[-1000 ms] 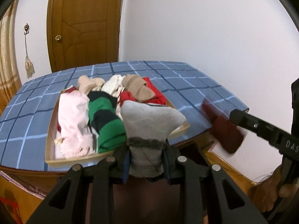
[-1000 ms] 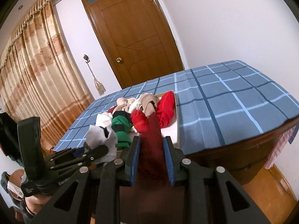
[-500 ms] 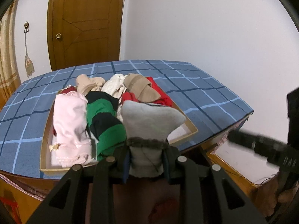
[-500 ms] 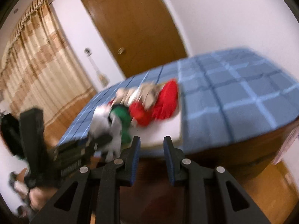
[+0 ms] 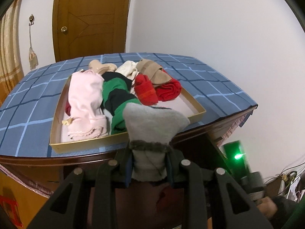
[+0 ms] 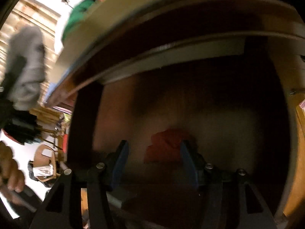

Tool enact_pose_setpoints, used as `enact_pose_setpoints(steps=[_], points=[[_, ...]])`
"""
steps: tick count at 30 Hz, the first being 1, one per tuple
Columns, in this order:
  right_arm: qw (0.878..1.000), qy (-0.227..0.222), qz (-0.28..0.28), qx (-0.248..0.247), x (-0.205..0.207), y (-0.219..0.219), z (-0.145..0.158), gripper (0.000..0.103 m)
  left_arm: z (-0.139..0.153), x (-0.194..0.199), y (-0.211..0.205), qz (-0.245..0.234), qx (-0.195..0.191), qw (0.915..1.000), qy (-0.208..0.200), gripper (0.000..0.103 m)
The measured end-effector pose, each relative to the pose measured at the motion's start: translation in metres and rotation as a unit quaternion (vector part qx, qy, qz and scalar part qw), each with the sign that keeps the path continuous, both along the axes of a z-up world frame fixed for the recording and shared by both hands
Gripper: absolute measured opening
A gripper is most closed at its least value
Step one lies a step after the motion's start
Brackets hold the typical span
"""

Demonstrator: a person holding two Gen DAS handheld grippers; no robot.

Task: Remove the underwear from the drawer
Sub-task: 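Swing the right gripper with the dark red underwear up toward the tray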

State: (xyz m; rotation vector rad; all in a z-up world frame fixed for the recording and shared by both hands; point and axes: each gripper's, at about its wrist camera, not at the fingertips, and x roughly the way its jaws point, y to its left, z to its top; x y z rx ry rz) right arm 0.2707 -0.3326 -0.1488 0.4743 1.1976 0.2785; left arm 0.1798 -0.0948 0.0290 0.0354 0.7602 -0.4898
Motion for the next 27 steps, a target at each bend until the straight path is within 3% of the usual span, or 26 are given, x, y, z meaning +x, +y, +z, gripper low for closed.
enact_pose_setpoints(steps=[5,7,10,12,14,16,17,19,23,25,27], points=[[0.998,0.032,0.007,-0.055,0.009,0.020,-0.014,0.065,-0.003,0.001,0.007,0.003,-0.005,1.0000,0.003,0.027],[0.995,0.067,0.007,-0.078,0.015,0.023,-0.025,0.065,-0.004,0.001,0.010,0.003,-0.007,1.0000,0.005,0.027],[0.991,0.109,-0.003,-0.076,0.020,0.021,-0.047,0.065,-0.004,0.001,0.016,0.004,-0.011,0.9999,0.005,0.027],[0.993,0.094,-0.009,-0.065,0.020,0.018,-0.043,0.065,-0.005,0.000,0.018,0.006,-0.013,0.9999,0.006,0.027],[0.993,0.092,-0.008,-0.071,0.020,0.019,-0.044,0.060,-0.006,0.001,0.022,0.009,-0.014,0.9998,0.008,0.027],[0.993,0.099,-0.002,-0.071,0.019,0.020,-0.049,0.037,-0.007,0.001,0.024,0.011,-0.015,0.9998,0.009,0.027],[0.993,0.103,-0.002,-0.058,0.018,0.019,-0.051,0.036,-0.007,0.001,0.025,0.011,-0.016,0.9998,0.009,0.027],[0.994,0.095,-0.007,-0.052,0.014,0.016,-0.050,0.034,-0.008,0.000,0.026,0.011,-0.015,0.9998,0.009,0.027],[0.998,0.039,-0.014,-0.051,0.001,0.012,-0.030,0.028,-0.011,0.001,0.027,0.014,-0.016,0.9997,0.015,0.027],[0.999,0.004,-0.017,-0.049,-0.007,0.009,-0.014,0.014,-0.011,0.001,0.026,0.014,-0.017,0.9996,0.015,0.027],[0.998,-0.028,-0.019,-0.057,-0.014,0.008,0.003,0.013,-0.010,-0.001,0.024,0.012,-0.015,0.9997,0.014,0.027]])
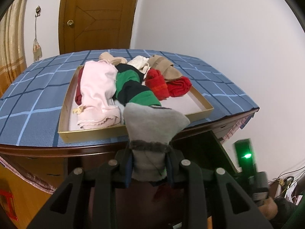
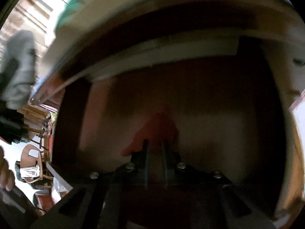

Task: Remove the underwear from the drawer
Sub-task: 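Swing the right gripper with the dark red underwear up toward the tray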

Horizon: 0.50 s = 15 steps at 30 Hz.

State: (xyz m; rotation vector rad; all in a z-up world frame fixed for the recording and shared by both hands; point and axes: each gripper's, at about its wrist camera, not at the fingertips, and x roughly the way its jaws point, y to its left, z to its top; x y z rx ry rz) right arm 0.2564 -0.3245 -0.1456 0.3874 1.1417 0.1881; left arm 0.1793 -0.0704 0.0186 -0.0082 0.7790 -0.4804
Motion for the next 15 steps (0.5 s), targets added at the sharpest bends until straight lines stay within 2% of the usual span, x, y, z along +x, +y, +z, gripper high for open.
enact_pose_setpoints(steps=[4,8,9,10,11,12,15], points=[[1.000,-0.026,-0.009,-0.006,-0.004,-0.010,0.017,0.014,0.001,-0.002,-0.003,-0.001,0.001,1.0000,-0.001,0.027],[0.999,0.010,-0.032,0.034,0.006,-0.023,0.007,0.018,0.002,-0.004,-0.006,-0.005,0.001,1.0000,-0.003,0.027],[0.998,0.024,-0.040,0.047,0.008,-0.023,0.001,0.032,0.002,-0.004,-0.006,-0.005,0.001,1.0000,-0.002,0.027],[0.997,0.037,-0.042,0.057,0.011,-0.021,-0.005,0.057,0.001,-0.004,-0.006,-0.006,0.002,1.0000,-0.002,0.027],[0.996,0.046,-0.042,0.067,0.014,-0.018,-0.010,0.069,0.001,-0.004,-0.006,-0.007,0.003,1.0000,-0.002,0.027],[0.995,0.050,-0.043,0.077,0.015,-0.013,-0.014,0.077,0.002,-0.004,-0.005,-0.007,0.003,1.0000,-0.003,0.027],[0.994,0.066,-0.045,0.069,0.025,0.003,-0.023,0.077,0.002,-0.003,0.000,-0.002,0.000,1.0000,-0.002,0.027]])
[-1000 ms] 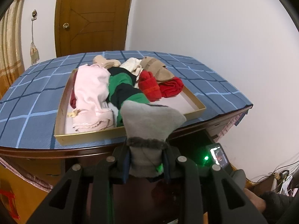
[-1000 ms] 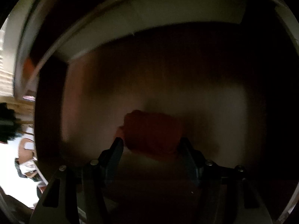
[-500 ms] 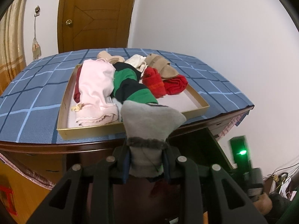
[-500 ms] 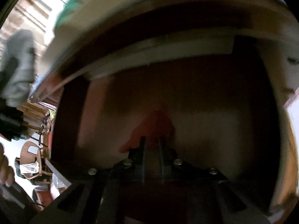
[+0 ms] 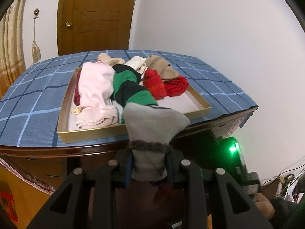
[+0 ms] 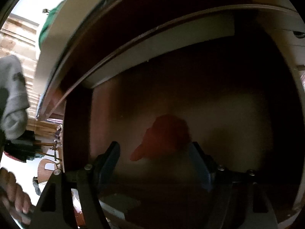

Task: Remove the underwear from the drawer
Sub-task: 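Swing the right gripper with the dark red underwear up toward the tray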

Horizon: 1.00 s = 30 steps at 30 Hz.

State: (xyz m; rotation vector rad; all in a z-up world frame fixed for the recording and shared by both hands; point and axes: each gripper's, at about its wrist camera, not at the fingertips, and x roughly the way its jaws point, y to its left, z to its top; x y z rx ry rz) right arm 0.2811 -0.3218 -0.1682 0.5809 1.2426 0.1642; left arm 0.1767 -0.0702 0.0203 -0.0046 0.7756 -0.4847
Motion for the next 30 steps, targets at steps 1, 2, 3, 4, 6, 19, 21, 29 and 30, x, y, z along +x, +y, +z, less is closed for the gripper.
enact_pose_setpoints(steps=[1,2,3,4,6,19,21,29,30], points=[[1.000,0.010,-0.002,-0.009,0.004,0.004,-0.003,0.077,0.000,0.000,0.002,0.001,-0.001,1.0000,0.000,0.027],[1.000,0.021,-0.006,-0.014,0.006,0.007,-0.007,0.077,0.000,0.001,0.003,0.002,-0.002,1.0000,0.000,0.027],[0.999,0.041,-0.008,-0.020,0.009,0.011,-0.014,0.077,0.000,0.001,0.005,0.003,-0.003,1.0000,0.000,0.027],[0.998,0.059,-0.005,-0.023,0.013,0.016,-0.020,0.077,0.000,0.002,0.007,0.003,-0.005,1.0000,0.000,0.027],[0.996,0.085,-0.006,-0.024,0.011,0.022,-0.031,0.077,0.000,0.002,0.010,0.004,-0.007,1.0000,-0.001,0.027],[0.998,0.041,-0.014,-0.040,0.001,0.026,-0.024,0.035,-0.001,0.003,0.021,0.007,-0.010,0.9999,0.002,0.027],[0.999,0.020,-0.013,-0.038,-0.005,0.017,-0.014,0.034,-0.002,0.002,0.020,0.007,-0.008,0.9999,0.004,0.027],[0.991,-0.106,-0.004,-0.086,-0.048,0.004,0.058,0.035,-0.002,-0.003,0.005,-0.005,-0.001,1.0000,0.004,0.027],[0.988,-0.120,-0.005,-0.096,-0.049,0.001,0.068,0.035,-0.001,-0.004,0.002,-0.007,-0.001,1.0000,0.003,0.027]])
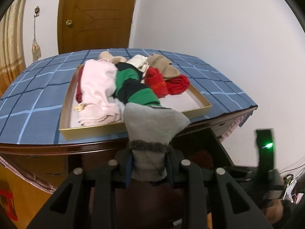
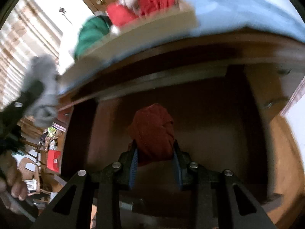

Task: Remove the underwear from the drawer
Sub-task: 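Swing the right gripper with the dark red underwear up toward the tray, then lower grey item into tray with left gripper while right gripper lowers red item beside it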

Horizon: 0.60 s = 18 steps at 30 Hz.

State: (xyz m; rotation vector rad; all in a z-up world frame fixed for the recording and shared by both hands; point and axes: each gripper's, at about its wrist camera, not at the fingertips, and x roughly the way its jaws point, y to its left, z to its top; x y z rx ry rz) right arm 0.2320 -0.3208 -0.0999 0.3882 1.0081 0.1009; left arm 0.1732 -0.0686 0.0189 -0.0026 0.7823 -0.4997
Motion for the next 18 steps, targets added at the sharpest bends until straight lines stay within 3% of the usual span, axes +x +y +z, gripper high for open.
enact_pose_setpoints(steps=[9,18], points=[[0.992,-0.114,-0.006,-0.060,-0.015,-0.029,0.082,0.035,0.010,-0.005,-0.025,-0.016,0.004,0.9998,-0.011,0.027],[0.983,-0.162,-0.013,-0.085,0.009,-0.039,0.114,0.035,0.031,0.012,-0.051,-0.016,-0.005,0.9993,-0.035,0.027]])
